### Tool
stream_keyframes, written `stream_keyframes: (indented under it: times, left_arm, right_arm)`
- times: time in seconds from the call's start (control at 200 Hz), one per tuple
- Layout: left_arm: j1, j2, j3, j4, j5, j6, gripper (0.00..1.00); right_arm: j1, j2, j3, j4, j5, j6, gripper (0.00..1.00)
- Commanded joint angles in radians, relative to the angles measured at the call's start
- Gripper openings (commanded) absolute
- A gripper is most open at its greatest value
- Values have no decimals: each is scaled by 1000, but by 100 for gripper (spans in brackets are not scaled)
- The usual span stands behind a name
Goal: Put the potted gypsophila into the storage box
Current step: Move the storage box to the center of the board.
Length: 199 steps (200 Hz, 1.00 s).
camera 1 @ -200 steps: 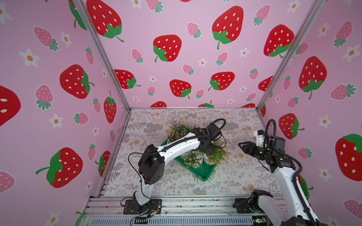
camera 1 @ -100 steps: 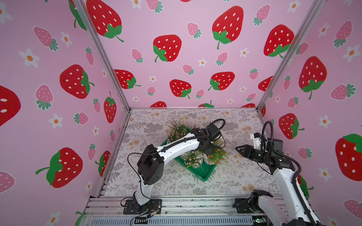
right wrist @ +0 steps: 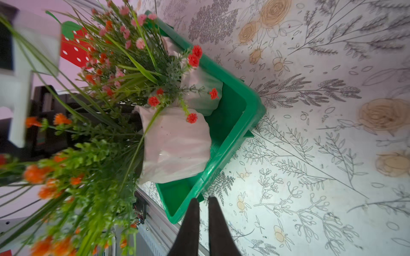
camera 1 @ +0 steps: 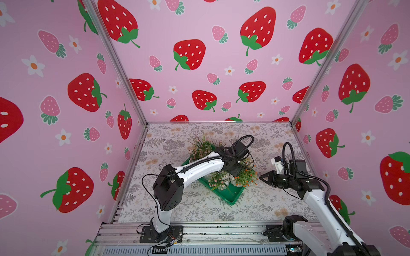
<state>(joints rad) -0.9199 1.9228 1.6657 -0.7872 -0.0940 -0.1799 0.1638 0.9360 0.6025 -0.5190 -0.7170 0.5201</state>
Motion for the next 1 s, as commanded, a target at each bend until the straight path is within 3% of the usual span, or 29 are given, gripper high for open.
stream_keyframes:
  times: [0.0, 0.16, 0.57, 0.991]
  left_arm:
    - [58, -25, -10, 22, -189, 3, 0]
    - [59, -35, -27, 32, -195, 0, 0]
    - [61, -30, -34, 44, -177, 0, 0]
    - [61, -27, -52, 51, -165, -5, 0]
  right_arm:
    - [55, 41, -13, 65, 14, 32, 7]
    - [109, 88, -40, 157, 13, 88, 0]
    - [182, 214, -105, 403, 19, 215, 0]
    - [217, 342, -94, 523, 11, 259, 0]
